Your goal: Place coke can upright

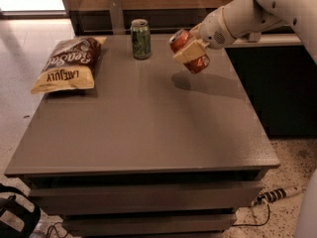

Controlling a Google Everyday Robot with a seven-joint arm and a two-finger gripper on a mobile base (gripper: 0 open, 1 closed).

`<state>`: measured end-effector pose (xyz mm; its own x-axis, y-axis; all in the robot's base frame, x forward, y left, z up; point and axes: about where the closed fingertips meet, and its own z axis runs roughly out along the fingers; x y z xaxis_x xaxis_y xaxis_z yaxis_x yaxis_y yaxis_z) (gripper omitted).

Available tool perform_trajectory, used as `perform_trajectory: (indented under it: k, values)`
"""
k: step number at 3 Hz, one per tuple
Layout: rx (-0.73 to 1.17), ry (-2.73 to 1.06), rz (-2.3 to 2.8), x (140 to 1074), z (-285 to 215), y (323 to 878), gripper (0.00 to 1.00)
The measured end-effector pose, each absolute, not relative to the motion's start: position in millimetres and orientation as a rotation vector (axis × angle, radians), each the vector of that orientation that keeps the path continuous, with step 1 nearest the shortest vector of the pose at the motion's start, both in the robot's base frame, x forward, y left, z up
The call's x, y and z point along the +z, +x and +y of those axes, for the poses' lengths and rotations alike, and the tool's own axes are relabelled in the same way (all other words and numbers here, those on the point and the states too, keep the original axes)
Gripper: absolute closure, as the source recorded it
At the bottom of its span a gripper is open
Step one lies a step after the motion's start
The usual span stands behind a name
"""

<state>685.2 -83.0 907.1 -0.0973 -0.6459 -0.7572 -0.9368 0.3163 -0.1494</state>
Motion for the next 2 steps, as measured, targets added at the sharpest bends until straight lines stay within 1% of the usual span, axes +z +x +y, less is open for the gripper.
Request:
perform_trajectory:
  k: [2]
  values:
    - [0.607,-1.29,1.747,901.7,-71.2,681.6,1.0]
